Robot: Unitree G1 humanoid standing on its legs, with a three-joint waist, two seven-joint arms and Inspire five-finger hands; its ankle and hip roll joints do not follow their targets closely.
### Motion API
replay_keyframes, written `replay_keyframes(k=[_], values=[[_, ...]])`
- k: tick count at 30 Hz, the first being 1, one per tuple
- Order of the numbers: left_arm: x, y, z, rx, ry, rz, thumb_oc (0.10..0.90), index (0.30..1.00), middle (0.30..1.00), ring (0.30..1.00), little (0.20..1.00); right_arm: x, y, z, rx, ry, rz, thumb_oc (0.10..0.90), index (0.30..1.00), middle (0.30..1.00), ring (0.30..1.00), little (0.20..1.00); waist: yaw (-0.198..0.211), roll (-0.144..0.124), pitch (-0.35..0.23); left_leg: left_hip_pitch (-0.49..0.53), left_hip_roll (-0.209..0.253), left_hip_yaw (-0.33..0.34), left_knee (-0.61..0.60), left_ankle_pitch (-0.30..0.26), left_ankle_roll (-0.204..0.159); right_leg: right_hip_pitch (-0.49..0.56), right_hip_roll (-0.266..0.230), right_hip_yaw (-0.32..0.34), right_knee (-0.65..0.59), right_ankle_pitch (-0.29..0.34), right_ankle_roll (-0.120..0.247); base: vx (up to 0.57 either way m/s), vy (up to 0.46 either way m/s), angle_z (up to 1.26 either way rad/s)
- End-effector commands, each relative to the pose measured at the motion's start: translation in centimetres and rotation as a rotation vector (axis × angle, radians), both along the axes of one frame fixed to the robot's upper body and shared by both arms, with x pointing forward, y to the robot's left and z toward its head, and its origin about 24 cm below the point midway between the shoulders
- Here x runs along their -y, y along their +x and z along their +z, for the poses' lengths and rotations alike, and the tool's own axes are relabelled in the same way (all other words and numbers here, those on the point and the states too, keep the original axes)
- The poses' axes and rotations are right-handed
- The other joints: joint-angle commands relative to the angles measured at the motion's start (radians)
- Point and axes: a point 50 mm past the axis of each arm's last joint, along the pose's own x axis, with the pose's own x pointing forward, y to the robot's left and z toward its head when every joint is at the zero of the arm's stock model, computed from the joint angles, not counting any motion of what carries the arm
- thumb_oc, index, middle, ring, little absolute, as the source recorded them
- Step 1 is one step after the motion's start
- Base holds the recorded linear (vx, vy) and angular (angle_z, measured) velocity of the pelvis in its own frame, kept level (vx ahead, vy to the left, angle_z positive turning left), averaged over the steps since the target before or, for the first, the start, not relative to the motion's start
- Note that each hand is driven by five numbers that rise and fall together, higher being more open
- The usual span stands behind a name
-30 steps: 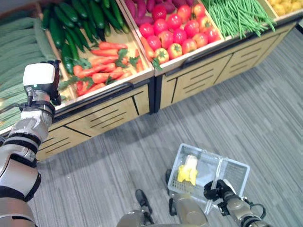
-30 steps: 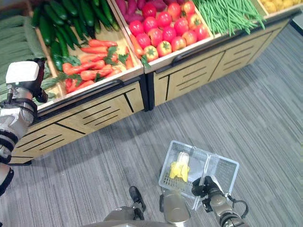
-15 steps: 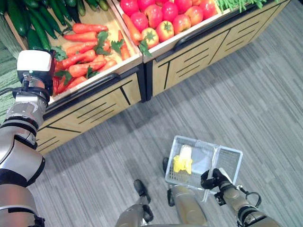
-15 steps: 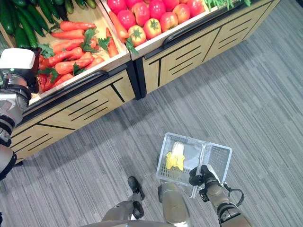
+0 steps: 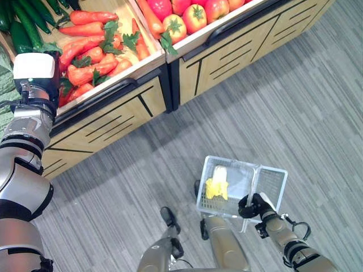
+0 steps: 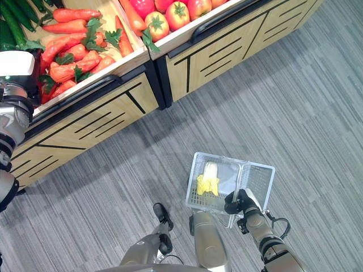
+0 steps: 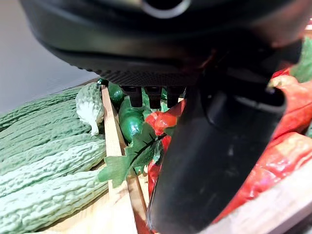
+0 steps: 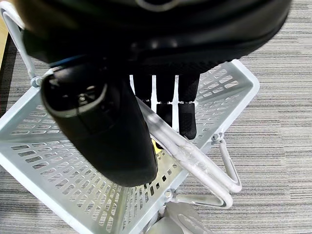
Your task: Get the vegetables into the basket
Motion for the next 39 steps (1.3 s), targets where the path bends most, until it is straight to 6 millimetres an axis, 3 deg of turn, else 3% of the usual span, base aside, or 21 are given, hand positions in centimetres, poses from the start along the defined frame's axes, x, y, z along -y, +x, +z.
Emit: replay_keyframes(k=[1, 21, 39], values=[[-2.2, -1.8, 6.5, 0.241, 0.011, 0.071, 0.4, 0.3, 0.3, 0.3, 0.3, 0.5, -4.9, -2.6, -0.203, -0.05, 0.035, 0.4, 0.3, 0.3, 0.3, 0.3, -0.006, -0.009, -0.037, -0.038, 0.031, -0.04, 0.0, 0.014, -0.04, 0.023, -0.045, 0.07, -0.016, -0.027, 0.145, 0.0, 0.0, 0.0], [-3.5, -2.5, 4.4, 0.181, -0.01, 0.106, 0.4, 0.3, 0.3, 0.3, 0.3, 0.8, -4.9, -2.6, -0.205, -0.064, 0.04, 0.4, 0.3, 0.3, 0.3, 0.3, 0.002, -0.021, -0.047, -0.06, 0.034, -0.039, 0.0, 0.026, -0.041, -0.001, -0.035, 0.076, -0.02, -0.021, 0.138, -0.01, -0.013, -0.07], [-4.1, -3.3, 5.7, 0.179, 0.035, 0.111, 0.4, 0.3, 0.3, 0.3, 0.3, 1.2, -5.7, -2.8, -0.238, -0.071, 0.037, 0.4, 0.3, 0.3, 0.3, 0.3, 0.02, -0.031, -0.067, -0.051, 0.027, -0.066, 0.0, 0.029, -0.035, 0.025, -0.044, 0.053, -0.02, -0.026, 0.137, -0.02, 0.007, 0.02]])
